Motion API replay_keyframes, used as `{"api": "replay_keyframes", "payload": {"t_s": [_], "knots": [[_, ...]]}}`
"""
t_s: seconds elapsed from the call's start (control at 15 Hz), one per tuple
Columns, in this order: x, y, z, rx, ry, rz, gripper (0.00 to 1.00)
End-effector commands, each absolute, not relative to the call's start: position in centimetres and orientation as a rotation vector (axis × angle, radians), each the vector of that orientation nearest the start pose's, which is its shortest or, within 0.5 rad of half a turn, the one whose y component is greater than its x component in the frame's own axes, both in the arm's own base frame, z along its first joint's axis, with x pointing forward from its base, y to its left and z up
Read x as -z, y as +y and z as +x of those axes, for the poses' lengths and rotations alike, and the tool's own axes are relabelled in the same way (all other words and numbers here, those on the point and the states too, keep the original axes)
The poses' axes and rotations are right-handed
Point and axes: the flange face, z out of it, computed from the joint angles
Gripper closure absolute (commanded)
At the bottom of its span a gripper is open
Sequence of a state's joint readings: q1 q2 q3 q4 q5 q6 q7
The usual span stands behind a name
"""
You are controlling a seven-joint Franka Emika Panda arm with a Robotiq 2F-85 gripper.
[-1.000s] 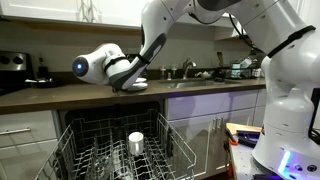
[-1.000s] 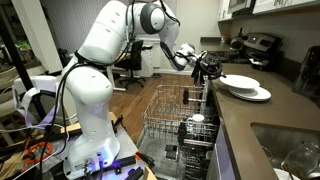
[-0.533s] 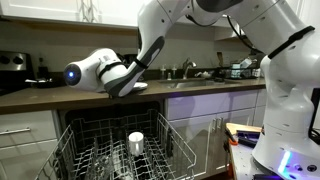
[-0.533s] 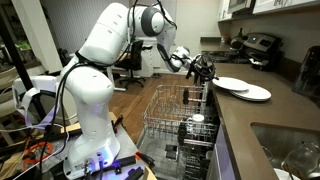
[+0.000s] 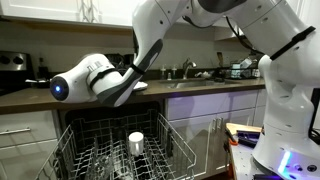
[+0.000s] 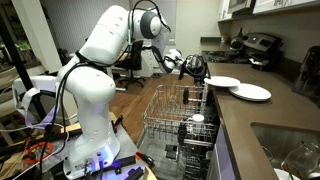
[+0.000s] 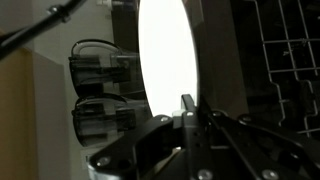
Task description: Put a plate from the counter in the dishwasher
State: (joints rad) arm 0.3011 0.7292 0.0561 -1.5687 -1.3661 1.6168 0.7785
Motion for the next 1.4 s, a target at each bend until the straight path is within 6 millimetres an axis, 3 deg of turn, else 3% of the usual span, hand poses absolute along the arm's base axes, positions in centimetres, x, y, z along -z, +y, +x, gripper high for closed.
{"api": "replay_keyframes", "payload": {"t_s": [0.0, 0.4, 0.8, 0.87, 0.93, 1.33], "knots": [[-25.1, 15.4, 66.1, -0.212, 0.129, 1.737, 0.94], [-26.8, 19.1, 65.4, -0.266, 0.174, 1.801, 0.94], [-28.0, 21.4, 64.8, -0.288, 0.189, 1.816, 0.95], [-28.2, 21.6, 64.6, -0.301, 0.212, 1.811, 0.94], [-26.2, 21.3, 65.1, -0.295, 0.213, 1.823, 0.94], [-26.6, 21.8, 65.0, -0.306, 0.216, 1.824, 0.95]]}}
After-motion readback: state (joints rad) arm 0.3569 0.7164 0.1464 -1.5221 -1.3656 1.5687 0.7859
